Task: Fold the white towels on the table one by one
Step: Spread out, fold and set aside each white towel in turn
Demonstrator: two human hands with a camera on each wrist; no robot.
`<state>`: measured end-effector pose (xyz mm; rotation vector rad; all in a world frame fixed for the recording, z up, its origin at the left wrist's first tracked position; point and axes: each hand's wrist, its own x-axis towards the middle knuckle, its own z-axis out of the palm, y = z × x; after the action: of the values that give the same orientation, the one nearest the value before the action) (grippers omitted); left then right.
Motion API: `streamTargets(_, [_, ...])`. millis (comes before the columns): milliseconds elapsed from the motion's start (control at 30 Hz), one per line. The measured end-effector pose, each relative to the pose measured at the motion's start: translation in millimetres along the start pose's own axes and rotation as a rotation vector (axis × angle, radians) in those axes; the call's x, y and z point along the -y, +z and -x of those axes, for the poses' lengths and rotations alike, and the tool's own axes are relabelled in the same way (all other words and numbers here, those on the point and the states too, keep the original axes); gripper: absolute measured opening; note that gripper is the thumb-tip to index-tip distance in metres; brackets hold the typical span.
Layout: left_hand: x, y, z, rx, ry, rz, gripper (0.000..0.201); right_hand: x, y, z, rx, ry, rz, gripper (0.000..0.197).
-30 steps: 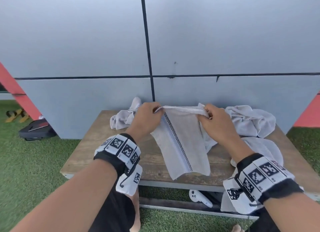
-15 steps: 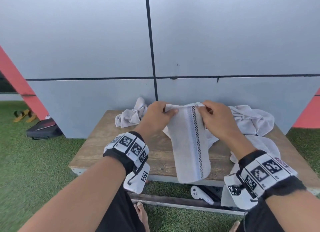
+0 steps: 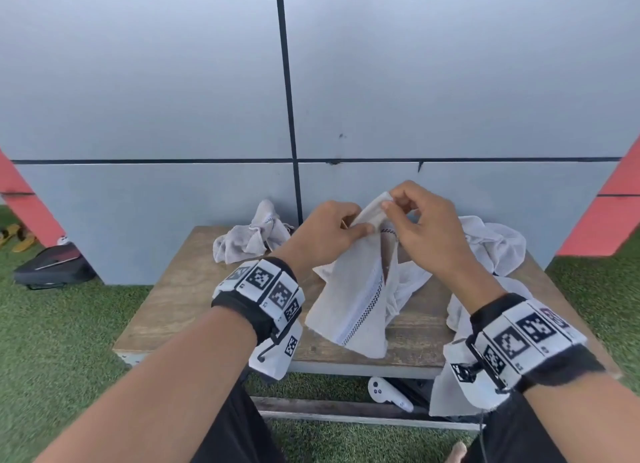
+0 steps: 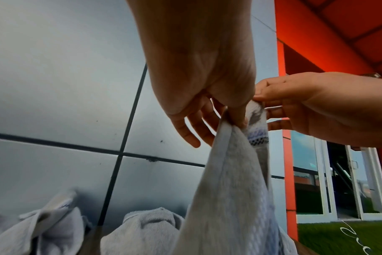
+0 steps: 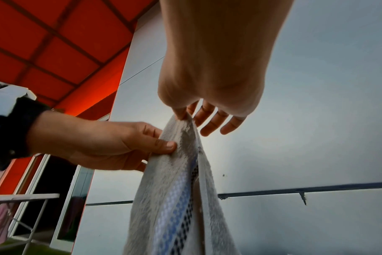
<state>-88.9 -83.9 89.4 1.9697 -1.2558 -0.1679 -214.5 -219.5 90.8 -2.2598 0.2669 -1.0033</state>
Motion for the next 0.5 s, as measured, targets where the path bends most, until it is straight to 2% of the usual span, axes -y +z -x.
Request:
streamTargets(100, [22.8, 0.2, 7.2, 0.051, -0.126, -0.044, 0.033, -4.0, -2.8, -3.7, -0.147, 0.064, -0.095, 0.01])
streamTargets(167, [33.7, 1.1, 15.7, 0.049, -0.16, -0.016, 0.04, -6.4, -4.3, -6.4, -0.171, 0.142, -0.114, 0.012])
streamTargets(267, [32.4, -1.5, 22.5, -0.034, -0.123, 0.032, 0.04, -7.3, -1.9, -5.6, 0.03, 0.252, -0.066, 0.011])
streamTargets(333, [24.5, -6.9, 22.6, -0.059, -0.073, 0.057, 0.032, -6.2, 2.2, -3.1, 0.139, 0.225, 0.037, 0.01])
streamTargets(400, [18.3, -16.6, 20.9, -0.064, -0.044, 0.062, 0.022, -5.4, 4.2, -2.0, 0.148, 0.19, 0.06, 0.015])
streamTargets(500, [19.7, -38.6, 18.9, -0.075, -0.055, 0.006, 0.021, 1.1, -2.8, -4.3, 0.088, 0.189, 0.012, 0.015])
